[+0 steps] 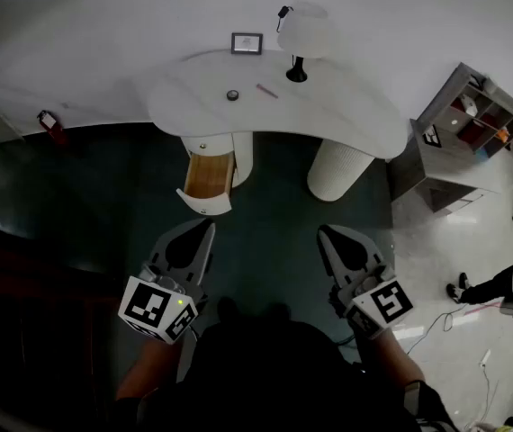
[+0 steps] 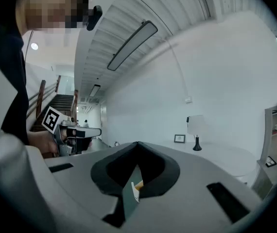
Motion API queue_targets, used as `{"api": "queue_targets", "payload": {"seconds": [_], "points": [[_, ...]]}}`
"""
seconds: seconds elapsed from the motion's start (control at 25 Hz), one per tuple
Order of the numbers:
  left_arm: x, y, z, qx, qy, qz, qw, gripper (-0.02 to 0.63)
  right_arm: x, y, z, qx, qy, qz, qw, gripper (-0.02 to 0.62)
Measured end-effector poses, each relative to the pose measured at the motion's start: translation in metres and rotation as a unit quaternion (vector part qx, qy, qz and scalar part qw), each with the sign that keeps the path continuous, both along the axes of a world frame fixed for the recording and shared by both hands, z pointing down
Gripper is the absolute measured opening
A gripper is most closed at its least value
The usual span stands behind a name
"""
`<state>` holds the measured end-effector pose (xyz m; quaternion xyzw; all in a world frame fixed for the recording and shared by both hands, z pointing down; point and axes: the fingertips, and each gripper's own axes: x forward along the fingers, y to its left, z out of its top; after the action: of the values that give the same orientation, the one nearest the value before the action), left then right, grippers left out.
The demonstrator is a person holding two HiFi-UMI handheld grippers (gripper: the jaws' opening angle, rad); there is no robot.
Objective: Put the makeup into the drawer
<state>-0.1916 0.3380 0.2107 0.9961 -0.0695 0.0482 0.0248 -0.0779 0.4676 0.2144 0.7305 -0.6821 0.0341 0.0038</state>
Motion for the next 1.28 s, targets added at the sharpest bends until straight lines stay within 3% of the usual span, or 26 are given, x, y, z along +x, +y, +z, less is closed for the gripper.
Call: {"api": "queue_targets", "payload": {"seconds": [0.6,0.76,1.0,1.28], "points": [[0.033,0.069,0.005,-0.007,0.001,-0.004,1.0,0.011,0.026,0.07,-0.006,0.028,-0.001,-0.013,1.0,0.017],[0.042,0.073,0.011,-0.01,-0.006,-0.005,0.9999,0.011,0.036,0.074,0.002,0.024,-0.021,-0.015,0.999,0.017],[0.062,0.048,0.016,0.023,-0.016,-0.01,0.9995,0.011,0.056,0.05,0.011,0.009,-0.031,-0.018,0.999,0.017],[0.098,-0.023,0.026,0.014,-0.013,-0.02,0.9996,0.011,0.097,-0.014,0.017,-0.008,-0.049,-0.013,0.999,0.017]]}}
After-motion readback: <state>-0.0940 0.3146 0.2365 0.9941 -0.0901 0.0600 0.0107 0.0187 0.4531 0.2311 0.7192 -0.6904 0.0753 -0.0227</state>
